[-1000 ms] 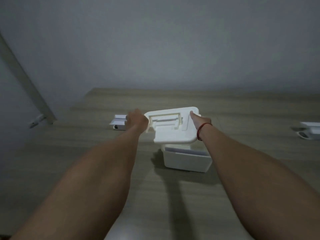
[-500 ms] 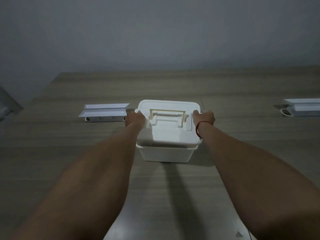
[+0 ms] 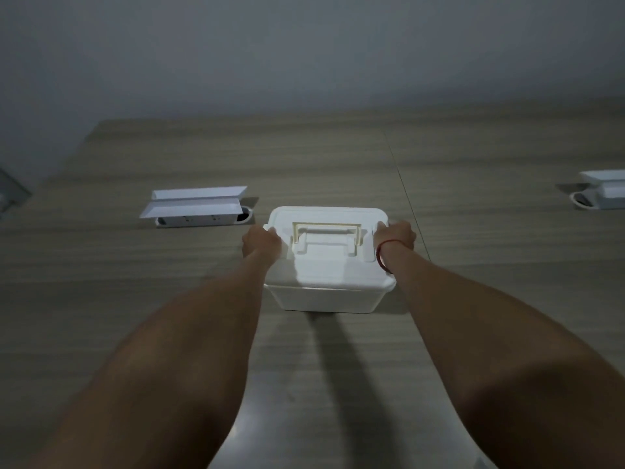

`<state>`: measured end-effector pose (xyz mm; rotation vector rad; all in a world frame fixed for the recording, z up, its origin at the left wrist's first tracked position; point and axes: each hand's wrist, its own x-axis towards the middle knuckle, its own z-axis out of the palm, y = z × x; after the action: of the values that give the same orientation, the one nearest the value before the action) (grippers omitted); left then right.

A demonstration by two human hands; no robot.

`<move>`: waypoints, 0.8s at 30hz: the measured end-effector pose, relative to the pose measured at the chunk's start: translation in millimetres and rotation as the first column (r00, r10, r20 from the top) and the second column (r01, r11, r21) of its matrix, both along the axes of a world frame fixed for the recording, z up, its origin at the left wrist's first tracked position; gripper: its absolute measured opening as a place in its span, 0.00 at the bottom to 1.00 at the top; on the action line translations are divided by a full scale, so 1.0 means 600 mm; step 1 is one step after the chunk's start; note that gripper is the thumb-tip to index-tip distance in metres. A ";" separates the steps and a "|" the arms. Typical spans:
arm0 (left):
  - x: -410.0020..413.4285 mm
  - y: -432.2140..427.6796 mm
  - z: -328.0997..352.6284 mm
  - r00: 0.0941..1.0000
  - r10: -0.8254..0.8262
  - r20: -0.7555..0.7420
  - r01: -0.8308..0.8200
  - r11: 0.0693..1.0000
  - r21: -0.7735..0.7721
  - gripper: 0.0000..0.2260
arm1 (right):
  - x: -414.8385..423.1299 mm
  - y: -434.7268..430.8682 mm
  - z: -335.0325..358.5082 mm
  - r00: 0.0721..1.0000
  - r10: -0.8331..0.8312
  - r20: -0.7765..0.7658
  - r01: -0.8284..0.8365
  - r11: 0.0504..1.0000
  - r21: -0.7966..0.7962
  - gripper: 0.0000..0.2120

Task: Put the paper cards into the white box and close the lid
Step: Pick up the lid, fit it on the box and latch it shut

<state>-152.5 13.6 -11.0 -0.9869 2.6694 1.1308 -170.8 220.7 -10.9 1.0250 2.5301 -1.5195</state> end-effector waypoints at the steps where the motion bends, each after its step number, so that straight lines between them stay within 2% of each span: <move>1: 0.000 -0.001 -0.001 1.000 -0.001 -0.001 0.001 1.000 -0.001 0.20 | -0.002 -0.001 -0.001 1.000 0.005 0.001 -0.005 1.000 0.015 0.16; 9: 0.009 -0.012 -0.004 1.000 -0.004 -0.010 0.004 1.000 0.007 0.20 | -0.001 -0.011 -0.007 0.995 0.097 -0.001 -0.096 0.988 0.121 0.18; 18: 0.028 -0.002 -0.028 1.000 0.006 0.019 -0.007 0.999 0.046 0.22 | 0.018 -0.017 -0.025 0.981 0.158 -0.110 -0.127 0.962 0.243 0.16; 21: 0.023 -0.004 -0.024 0.999 -0.013 0.034 0.011 0.998 0.061 0.22 | 0.014 -0.016 -0.013 0.987 0.143 -0.077 -0.125 0.972 0.201 0.17; 24: 0.016 -0.010 -0.019 0.998 -0.021 0.058 0.014 0.994 0.111 0.25 | 0.018 -0.013 -0.009 0.994 0.108 -0.001 -0.107 0.991 0.075 0.21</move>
<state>-143.0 7.3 -22.1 -0.9611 2.5345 1.2111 -160.3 213.0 -16.3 0.8774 2.6172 -1.4122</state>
